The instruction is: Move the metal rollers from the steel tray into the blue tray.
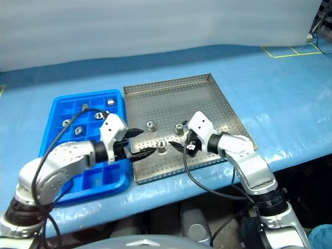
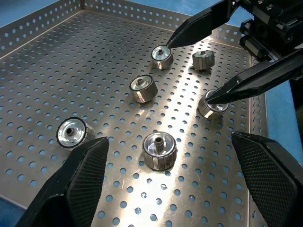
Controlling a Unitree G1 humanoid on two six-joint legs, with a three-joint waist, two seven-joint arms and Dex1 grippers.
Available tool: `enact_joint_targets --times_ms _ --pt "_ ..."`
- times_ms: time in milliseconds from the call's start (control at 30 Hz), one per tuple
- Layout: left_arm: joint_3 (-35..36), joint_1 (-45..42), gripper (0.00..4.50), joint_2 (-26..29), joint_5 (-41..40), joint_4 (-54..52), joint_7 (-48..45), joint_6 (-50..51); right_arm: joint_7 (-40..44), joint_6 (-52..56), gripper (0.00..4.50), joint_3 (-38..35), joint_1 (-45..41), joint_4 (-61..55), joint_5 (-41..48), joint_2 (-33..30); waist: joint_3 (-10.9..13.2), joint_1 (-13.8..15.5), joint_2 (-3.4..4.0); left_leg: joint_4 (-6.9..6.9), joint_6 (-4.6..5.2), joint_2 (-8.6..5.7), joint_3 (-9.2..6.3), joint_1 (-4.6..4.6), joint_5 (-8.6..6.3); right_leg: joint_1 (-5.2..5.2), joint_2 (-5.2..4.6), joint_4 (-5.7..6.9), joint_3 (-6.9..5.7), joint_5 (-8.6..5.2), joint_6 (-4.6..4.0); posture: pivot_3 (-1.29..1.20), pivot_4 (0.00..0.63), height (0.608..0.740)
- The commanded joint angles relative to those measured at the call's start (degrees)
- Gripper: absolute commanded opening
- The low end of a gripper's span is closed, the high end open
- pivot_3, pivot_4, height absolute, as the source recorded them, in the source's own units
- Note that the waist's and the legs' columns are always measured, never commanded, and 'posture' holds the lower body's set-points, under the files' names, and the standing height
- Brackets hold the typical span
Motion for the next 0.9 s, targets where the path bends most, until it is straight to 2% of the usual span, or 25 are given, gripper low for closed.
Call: enact_joint_targets --times_ms 33,333,667,900 --pt "-3.0 -3.0 4.48 -2.1 2.3 2.1 -0.6 -0.5 -2.2 -0.8 4.50 -2.5 0.7 -2.9 0.2 0.4 0.0 -0.2 0.00 0.01 0.00 0.00 0.01 0.00 0.00 0.00 0.00 0.00 0.01 0.00 0.00 -0.23 0.150 0.740" --pt "-9.2 -5.8 4.48 -1.8 12.0 9.2 -0.7 -0.8 -4.8 -0.8 4.50 -4.0 3.2 -5.4 0.3 0.2 0.0 -2.6 0.01 0.02 0.01 0.00 -0.02 -0.01 0.00 0.00 0.00 0.02 0.02 0.05 0.09 -0.27 0.150 0.740" --pt "-4.7 -4.1 4.48 -2.7 12.7 9.0 -1.4 -1.3 -5.0 -0.8 4.50 -3.0 3.0 -2.3 -0.4 0.1 0.0 -4.1 0.01 0.02 0.01 0.02 -0.13 0.01 0.00 -0.01 0.00 0.04 0.05 0.05 0.18 -0.26 0.150 0.740" --pt "-6.1 -4.0 4.48 -5.0 14.0 9.5 -1.6 -1.2 -4.4 -1.1 4.50 -2.3 1.8 -0.8 -0.3 0.5 0.0 -4.1 0.01 0.02 0.02 -0.03 -0.16 0.00 -0.01 0.00 -0.03 0.04 0.08 0.10 0.21 -0.24 0.150 0.740"
